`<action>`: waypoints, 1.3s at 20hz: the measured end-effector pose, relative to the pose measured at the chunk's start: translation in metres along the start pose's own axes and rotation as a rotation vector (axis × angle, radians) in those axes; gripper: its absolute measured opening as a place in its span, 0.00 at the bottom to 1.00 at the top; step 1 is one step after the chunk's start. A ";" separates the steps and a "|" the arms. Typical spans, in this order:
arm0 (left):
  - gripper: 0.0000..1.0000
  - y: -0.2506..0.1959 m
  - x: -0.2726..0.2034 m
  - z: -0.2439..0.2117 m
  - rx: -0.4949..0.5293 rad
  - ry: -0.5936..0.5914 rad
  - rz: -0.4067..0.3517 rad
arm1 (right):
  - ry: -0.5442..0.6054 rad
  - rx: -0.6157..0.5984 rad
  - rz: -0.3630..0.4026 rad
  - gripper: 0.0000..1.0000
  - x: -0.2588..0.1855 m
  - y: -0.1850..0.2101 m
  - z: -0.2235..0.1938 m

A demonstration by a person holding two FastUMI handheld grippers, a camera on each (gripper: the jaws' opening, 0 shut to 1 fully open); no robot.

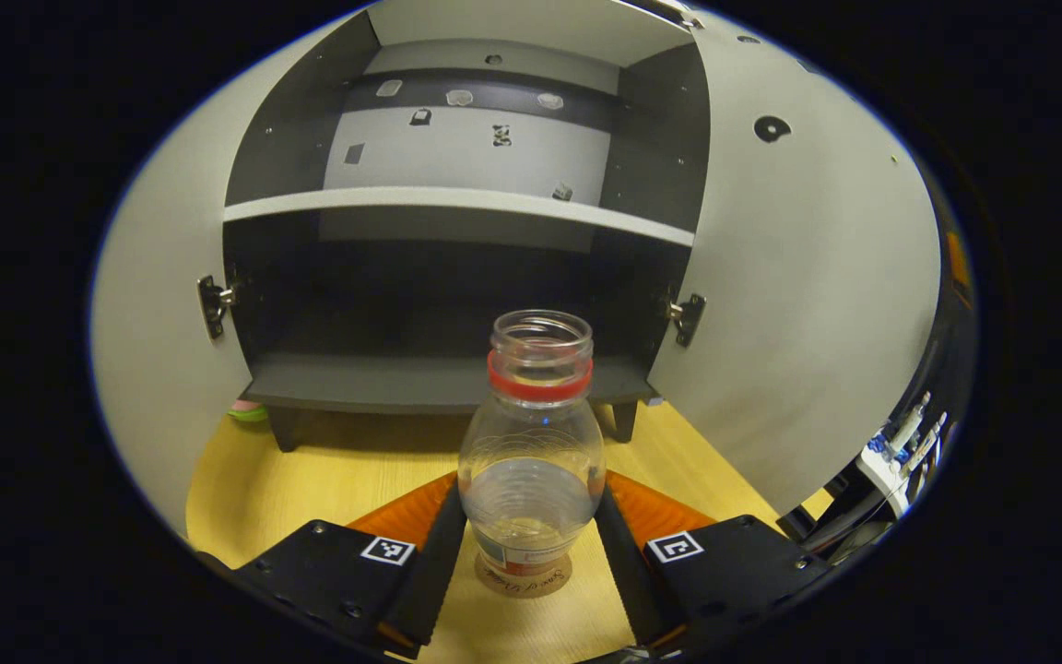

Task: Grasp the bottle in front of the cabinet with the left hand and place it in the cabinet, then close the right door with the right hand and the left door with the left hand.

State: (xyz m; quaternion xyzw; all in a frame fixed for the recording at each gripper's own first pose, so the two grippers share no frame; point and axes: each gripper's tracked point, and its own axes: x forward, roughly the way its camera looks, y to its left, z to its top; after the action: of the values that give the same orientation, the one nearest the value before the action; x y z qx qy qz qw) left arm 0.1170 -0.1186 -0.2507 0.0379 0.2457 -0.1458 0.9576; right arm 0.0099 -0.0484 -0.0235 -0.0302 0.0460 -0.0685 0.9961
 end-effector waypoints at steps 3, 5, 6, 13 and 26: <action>0.77 0.011 -0.013 0.042 -0.017 -0.036 0.012 | -0.008 0.000 0.013 1.00 -0.003 0.005 0.003; 0.77 0.008 -0.024 0.069 -0.052 -0.037 -0.021 | -0.014 -0.001 0.024 1.00 -0.005 0.008 0.004; 0.77 0.007 -0.029 0.084 -0.068 -0.050 -0.038 | -0.016 -0.002 0.026 1.00 -0.006 0.010 0.005; 0.77 0.010 -0.050 0.182 -0.042 -0.139 -0.078 | -0.032 -0.001 0.023 1.00 -0.010 0.008 0.012; 0.76 0.052 -0.013 0.321 0.094 -0.223 0.038 | -0.064 -0.004 -0.041 1.00 -0.013 -0.025 0.021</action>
State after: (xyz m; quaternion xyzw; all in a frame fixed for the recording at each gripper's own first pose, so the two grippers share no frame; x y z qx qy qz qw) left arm 0.2692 -0.1114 0.0375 0.0709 0.1298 -0.1423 0.9787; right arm -0.0037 -0.0698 0.0003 -0.0352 0.0136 -0.0878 0.9954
